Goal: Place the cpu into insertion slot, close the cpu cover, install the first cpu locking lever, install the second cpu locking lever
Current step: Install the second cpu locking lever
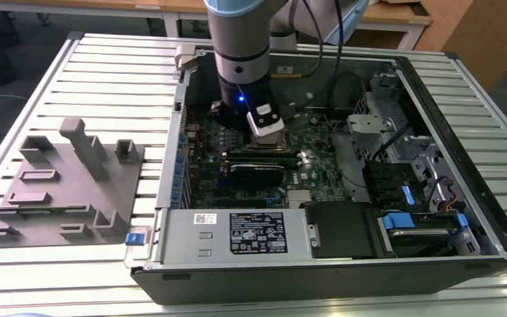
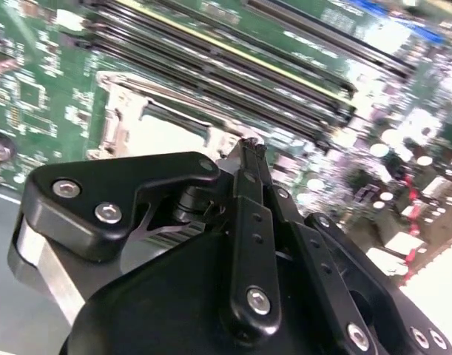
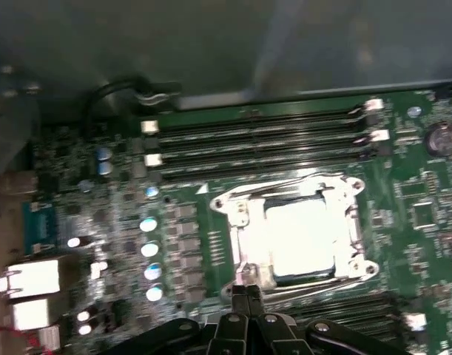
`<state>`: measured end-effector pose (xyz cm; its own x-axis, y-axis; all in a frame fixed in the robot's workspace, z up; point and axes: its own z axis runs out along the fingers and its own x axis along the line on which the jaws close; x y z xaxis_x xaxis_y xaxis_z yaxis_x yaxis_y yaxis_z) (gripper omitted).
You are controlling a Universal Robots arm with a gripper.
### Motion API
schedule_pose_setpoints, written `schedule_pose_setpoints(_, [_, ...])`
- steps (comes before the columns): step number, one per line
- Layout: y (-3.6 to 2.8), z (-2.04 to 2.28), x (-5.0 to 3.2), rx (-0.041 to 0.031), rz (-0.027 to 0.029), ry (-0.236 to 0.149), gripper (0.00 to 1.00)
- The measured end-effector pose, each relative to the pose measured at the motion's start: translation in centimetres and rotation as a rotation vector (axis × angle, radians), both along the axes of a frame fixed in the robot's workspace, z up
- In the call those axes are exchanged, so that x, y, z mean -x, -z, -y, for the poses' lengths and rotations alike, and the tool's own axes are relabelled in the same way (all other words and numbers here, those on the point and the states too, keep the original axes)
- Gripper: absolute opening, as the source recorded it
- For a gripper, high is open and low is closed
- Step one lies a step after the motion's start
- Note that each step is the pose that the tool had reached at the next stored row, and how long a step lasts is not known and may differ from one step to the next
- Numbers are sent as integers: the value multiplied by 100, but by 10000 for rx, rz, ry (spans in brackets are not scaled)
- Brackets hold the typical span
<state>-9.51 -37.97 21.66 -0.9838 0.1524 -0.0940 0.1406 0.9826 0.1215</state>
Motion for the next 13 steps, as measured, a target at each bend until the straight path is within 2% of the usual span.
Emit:
schedule_pose_setpoints(10, [12,-52,-335,22,0,76,11])
schedule_pose_setpoints(11, [13,-75,-349,31,0,77,11])
schedule_pose_setpoints(13, [14,-157,-359,69,0,77,11])
